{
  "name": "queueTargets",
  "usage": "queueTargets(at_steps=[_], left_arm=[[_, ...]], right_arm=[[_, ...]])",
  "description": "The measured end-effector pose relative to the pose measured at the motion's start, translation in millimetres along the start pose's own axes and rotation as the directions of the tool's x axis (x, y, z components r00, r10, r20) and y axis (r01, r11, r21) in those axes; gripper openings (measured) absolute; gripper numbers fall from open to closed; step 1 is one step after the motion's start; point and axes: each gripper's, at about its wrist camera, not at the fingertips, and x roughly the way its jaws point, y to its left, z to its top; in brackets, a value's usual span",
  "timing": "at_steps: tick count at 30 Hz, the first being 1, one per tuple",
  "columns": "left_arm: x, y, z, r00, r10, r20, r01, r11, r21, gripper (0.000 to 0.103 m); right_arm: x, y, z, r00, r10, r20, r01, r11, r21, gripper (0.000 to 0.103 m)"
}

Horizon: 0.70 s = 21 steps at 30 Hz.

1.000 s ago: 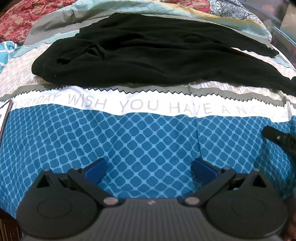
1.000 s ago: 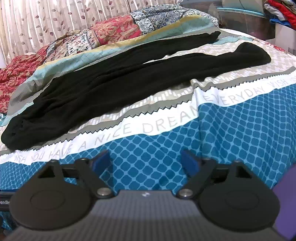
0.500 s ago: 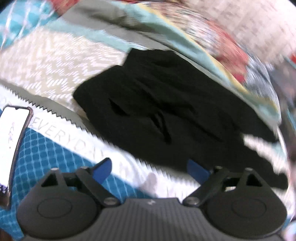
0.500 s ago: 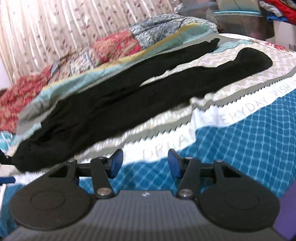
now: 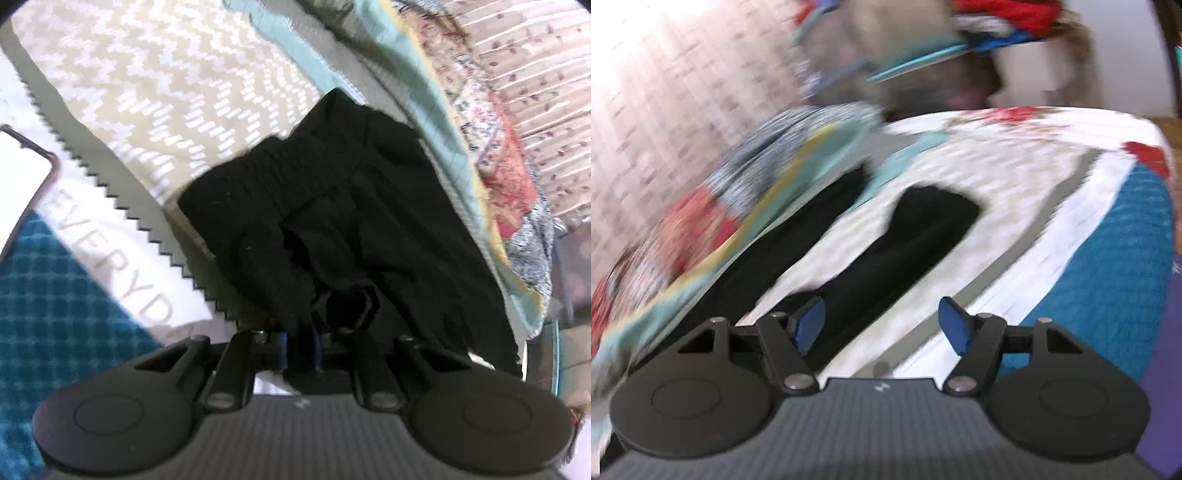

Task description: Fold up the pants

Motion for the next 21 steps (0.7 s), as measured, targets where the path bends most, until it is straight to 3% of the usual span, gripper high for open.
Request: queueTargets(at_steps=[3,9,10,11,12,14,18,21], left_arm=[[-22.1,-0.8,-11.0,1.000,-0.009,0.012,0.009,1.000,0.002,0.010],[-48.1,2.7,-18.9,0.999,0.021,0.026,-0.021,1.000,-0.018,0.010],[-47.9,-0.1,-19.4,0.999,0.033,0.029,-0.033,0.999,-0.012,0.010],[-46.9,-5.0,-19.3,0.998,0.049,0.028,-0.049,0.999,-0.007,0.010],[-46.9,-6.7,-19.1,0.998,0.058,0.025,-0.058,0.998,-0.008,0.010],[-53.7,-8.2,-20.5,0.998,0.064,0.029,-0.064,0.998,-0.003,0.010],[-78.2,-13.0,-26.8,0.998,0.044,0.046,-0.045,0.999,0.028,0.010],[-77.2,-10.1,-41.6,1.000,0.024,-0.004,-0.024,0.998,0.054,0.010]], right_arm=[[25.4,-25.4,20.4,0.998,-0.057,-0.012,0.057,0.996,0.072,0.070],[85.0,-48.1,37.6,0.997,-0.066,-0.050,0.075,0.975,0.211,0.070],[90.8,-44.8,37.1,0.997,-0.063,-0.039,0.070,0.976,0.209,0.065],[95.6,-40.6,40.1,0.998,-0.052,-0.032,0.057,0.980,0.190,0.053],[101.9,-34.8,43.2,0.998,-0.039,-0.050,0.047,0.984,0.170,0.007],[103.1,-24.1,50.6,0.997,-0.018,-0.076,0.029,0.989,0.146,0.006],[38.4,-20.9,90.1,0.990,0.008,0.143,-0.018,0.997,0.069,0.006],[3.7,-35.1,104.1,0.977,-0.071,0.201,0.069,0.997,0.015,0.006]])
